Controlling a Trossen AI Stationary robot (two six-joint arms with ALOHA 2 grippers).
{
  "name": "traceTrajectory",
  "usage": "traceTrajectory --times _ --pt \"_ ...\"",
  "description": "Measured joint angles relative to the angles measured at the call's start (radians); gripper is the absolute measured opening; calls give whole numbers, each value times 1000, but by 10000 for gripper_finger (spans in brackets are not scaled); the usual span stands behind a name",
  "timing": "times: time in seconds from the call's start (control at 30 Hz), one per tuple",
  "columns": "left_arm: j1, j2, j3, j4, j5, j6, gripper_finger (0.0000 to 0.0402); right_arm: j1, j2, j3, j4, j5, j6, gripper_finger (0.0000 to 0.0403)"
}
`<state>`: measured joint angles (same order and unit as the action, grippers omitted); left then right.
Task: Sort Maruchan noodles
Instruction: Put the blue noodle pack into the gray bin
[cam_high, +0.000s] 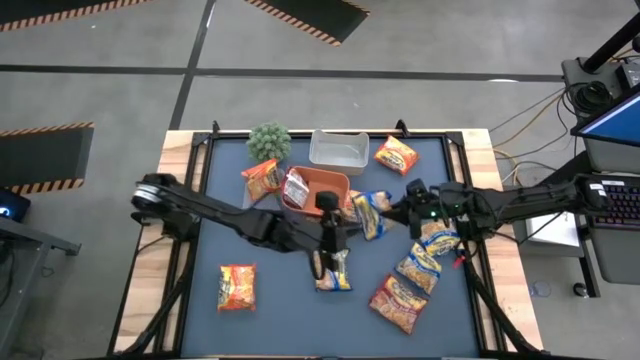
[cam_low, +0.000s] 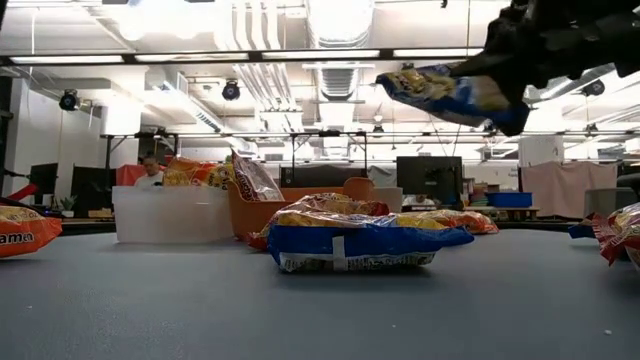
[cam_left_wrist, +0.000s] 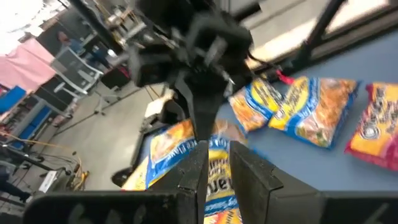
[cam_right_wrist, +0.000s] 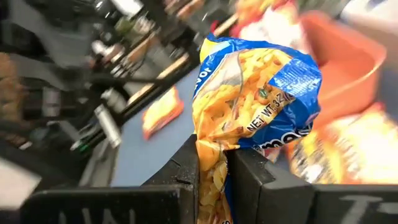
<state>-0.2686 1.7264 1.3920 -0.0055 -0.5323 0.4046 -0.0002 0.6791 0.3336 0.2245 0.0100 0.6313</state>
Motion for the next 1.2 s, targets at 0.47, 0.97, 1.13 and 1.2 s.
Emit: traceTrajectory --times 0.47,0.97,1.13,1.2 --pt "14 -250 -466 517 0 -20 48 15 189 0 450 453 -304 44" --pt "334 -325 -809 1041 501 -261 144 -39 522 0 1150 533 -620 44" --pt "369 -245 -812 1176 523 -352 205 -37 568 8 1253 397 -640 44" --pt "368 -196 -805 1245 523 -372 225 -37 570 21 1254 334 -624 44"
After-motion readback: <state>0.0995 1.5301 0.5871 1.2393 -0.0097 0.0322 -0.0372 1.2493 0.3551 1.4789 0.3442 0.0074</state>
